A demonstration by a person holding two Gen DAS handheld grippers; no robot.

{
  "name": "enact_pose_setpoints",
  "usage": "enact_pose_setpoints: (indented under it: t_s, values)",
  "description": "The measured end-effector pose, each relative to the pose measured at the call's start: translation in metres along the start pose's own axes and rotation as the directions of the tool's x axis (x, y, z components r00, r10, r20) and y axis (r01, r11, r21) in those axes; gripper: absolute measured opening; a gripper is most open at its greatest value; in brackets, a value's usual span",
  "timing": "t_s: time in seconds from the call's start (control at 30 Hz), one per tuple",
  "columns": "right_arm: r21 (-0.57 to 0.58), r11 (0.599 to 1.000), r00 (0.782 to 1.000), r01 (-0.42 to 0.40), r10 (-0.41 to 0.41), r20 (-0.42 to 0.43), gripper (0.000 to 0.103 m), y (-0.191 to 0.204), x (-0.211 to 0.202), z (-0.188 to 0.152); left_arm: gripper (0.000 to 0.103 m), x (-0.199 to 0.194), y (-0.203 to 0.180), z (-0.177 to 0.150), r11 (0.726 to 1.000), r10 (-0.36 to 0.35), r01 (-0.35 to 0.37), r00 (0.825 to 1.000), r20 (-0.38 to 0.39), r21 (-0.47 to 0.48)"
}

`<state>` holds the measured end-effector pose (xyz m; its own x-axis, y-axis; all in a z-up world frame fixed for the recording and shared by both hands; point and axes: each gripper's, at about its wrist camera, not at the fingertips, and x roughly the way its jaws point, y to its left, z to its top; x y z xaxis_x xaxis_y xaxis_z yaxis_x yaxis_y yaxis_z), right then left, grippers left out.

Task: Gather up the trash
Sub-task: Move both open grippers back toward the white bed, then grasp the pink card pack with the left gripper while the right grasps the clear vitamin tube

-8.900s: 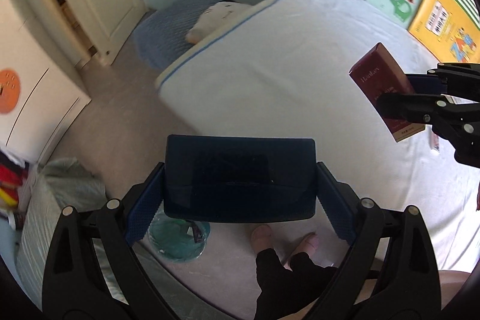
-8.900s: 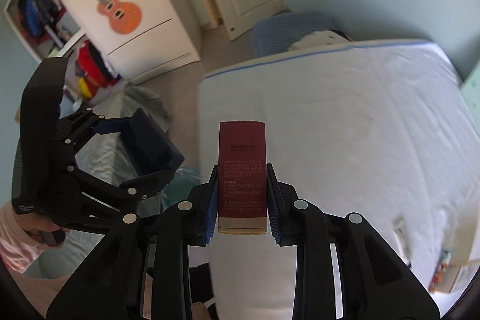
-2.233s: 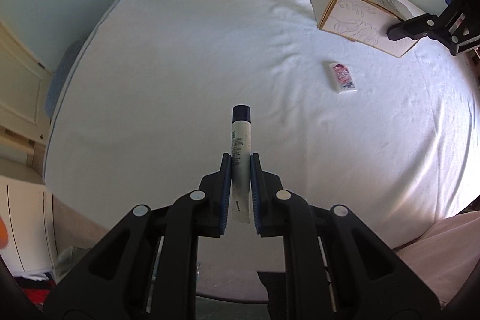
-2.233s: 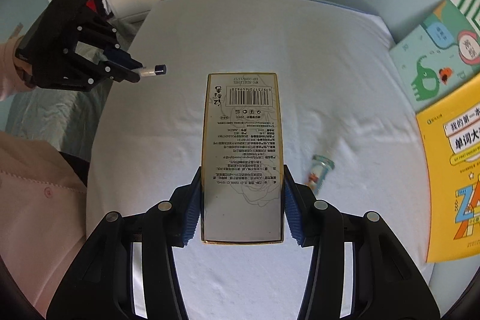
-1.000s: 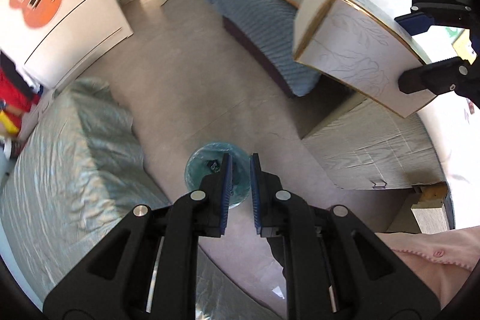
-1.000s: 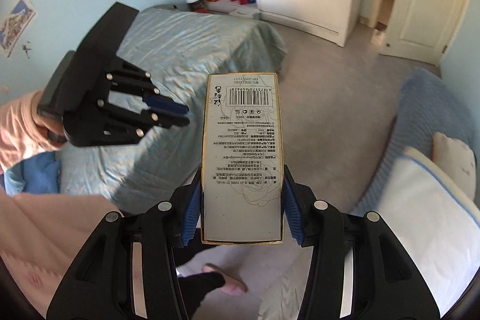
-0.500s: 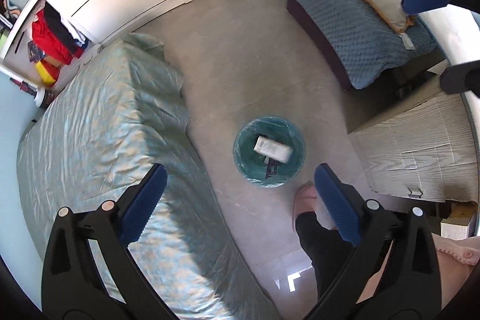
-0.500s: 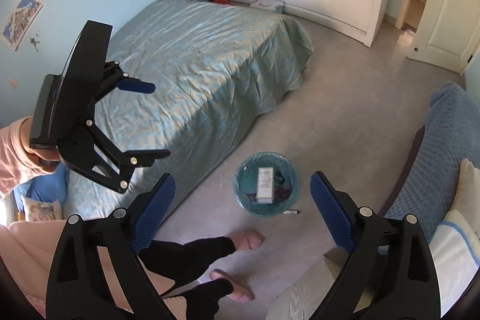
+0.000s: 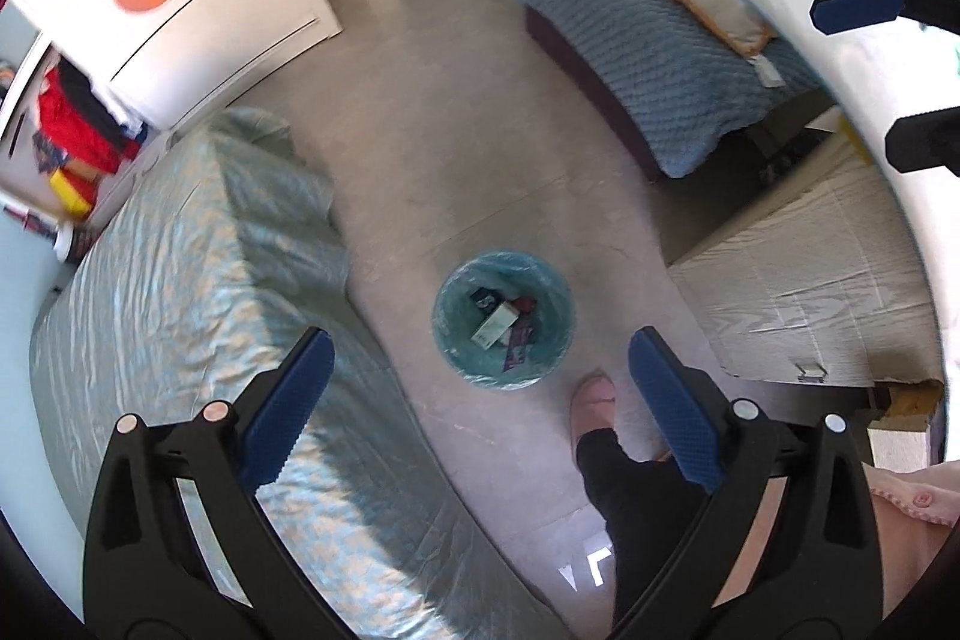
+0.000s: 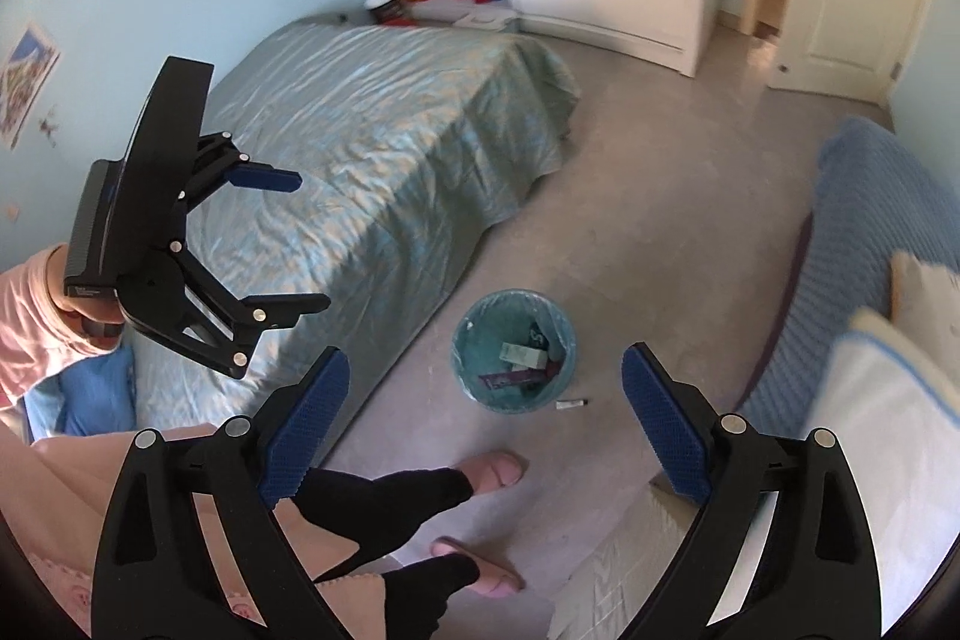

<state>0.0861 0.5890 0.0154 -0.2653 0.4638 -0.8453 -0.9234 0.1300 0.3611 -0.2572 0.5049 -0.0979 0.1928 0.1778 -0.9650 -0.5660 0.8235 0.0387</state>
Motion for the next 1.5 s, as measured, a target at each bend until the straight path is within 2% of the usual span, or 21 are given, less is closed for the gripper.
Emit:
enact_pose_setpoints:
  t_s: [0.23, 0.33, 0.47, 0.67, 0.77, 0.9, 1.07, 1.13, 1.27, 1.5]
  values:
    - [0.145, 0.986, 0.995, 0.087, -0.093, 0.035, 0.091, -0.024, -0.045, -0.062, 0.096, -0.009, -0.063, 0.016, 0.987, -0.071, 0.067, 0.997, 0.023, 0.149]
    - [0.217, 0.967, 0.988, 0.131, -0.144, 0.047, 0.091, -0.035, -0.069, -0.094, 0.096, -0.015, -0.099, 0.023, 0.968, -0.108, 0.098, 0.994, 0.029, 0.231]
    - [0.308, 0.931, 0.974, 0.196, -0.222, 0.05, 0.091, -0.048, -0.101, -0.144, 0.096, -0.025, -0.154, 0.028, 0.926, -0.165, 0.145, 0.986, 0.029, 0.35]
    - [0.446, 0.834, 0.93, 0.325, -0.368, 0.012, 0.091, -0.069, -0.156, -0.237, 0.096, -0.037, -0.243, 0.028, 0.84, -0.24, 0.204, 0.971, 0.008, 0.502]
    - [0.5, 0.793, 0.918, 0.349, -0.397, -0.013, 0.091, -0.08, -0.18, -0.279, 0.096, -0.043, -0.291, 0.024, 0.791, -0.26, 0.216, 0.966, -0.005, 0.573]
    - [0.561, 0.718, 0.886, 0.412, -0.461, -0.061, 0.092, -0.093, -0.215, -0.334, 0.096, -0.043, -0.344, 0.016, 0.756, -0.234, 0.194, 0.972, -0.018, 0.625]
    - [0.632, 0.622, 0.852, 0.462, -0.51, -0.122, 0.093, -0.108, -0.244, -0.392, 0.096, -0.052, -0.403, 0.006, 0.708, -0.273, 0.239, 0.96, -0.054, 0.664]
    - [0.649, 0.603, 0.848, 0.464, -0.515, -0.127, 0.093, -0.116, -0.254, -0.412, 0.096, -0.056, -0.424, 0.003, 0.69, -0.28, 0.24, 0.958, -0.054, 0.683]
    - [0.652, 0.581, 0.834, 0.487, -0.531, -0.151, 0.093, -0.124, -0.26, -0.436, 0.096, -0.062, -0.466, -0.001, 0.662, -0.289, 0.253, 0.955, -0.071, 0.705]
    - [0.633, 0.596, 0.835, 0.493, -0.528, -0.154, 0.092, -0.135, -0.26, -0.461, 0.096, -0.067, -0.521, 0.002, 0.648, -0.306, 0.268, 0.949, -0.078, 0.713]
